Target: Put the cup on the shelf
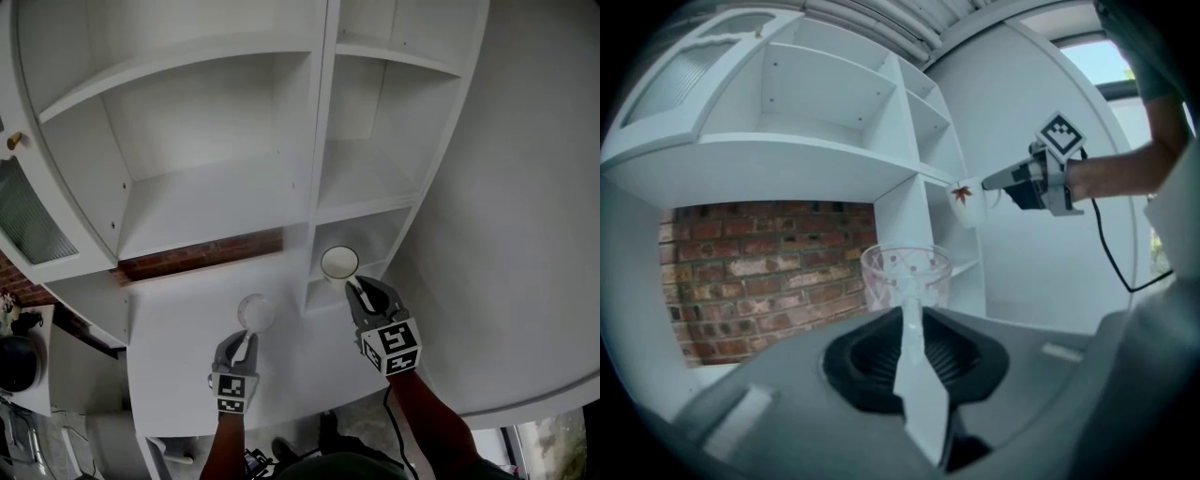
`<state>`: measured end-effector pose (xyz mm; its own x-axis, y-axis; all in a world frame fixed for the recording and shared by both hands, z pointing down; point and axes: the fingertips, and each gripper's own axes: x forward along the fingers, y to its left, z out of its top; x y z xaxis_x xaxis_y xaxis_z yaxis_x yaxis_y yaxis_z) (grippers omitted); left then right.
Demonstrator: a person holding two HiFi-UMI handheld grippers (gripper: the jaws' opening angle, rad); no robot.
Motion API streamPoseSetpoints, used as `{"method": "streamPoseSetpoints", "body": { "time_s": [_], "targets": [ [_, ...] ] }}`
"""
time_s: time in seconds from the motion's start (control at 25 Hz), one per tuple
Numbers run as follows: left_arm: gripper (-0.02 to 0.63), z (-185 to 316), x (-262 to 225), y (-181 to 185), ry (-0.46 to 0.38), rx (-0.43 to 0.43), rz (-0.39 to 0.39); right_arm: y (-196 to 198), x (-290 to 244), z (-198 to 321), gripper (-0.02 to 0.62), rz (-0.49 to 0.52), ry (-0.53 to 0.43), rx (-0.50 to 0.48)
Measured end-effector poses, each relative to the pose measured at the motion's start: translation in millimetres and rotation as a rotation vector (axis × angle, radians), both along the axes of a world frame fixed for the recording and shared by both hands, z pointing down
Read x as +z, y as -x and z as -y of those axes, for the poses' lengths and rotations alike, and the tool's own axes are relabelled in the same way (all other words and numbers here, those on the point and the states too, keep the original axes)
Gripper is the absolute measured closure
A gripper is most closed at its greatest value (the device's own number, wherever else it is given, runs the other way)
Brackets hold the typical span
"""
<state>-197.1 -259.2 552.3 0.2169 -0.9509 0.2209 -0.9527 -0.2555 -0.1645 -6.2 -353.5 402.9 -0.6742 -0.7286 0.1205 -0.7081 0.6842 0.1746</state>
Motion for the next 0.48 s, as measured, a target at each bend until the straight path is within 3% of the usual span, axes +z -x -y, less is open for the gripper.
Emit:
{"method": "streamPoseSetpoints", "body": {
  "time_s": [0.48],
  "targets": [
    [0.554,17.2,-19.4,-30.5,-0.053,0.036,-0.03,-22.0,-83.3,13.2,0.526,0.069,-0.092,0.017]
  ]
}}
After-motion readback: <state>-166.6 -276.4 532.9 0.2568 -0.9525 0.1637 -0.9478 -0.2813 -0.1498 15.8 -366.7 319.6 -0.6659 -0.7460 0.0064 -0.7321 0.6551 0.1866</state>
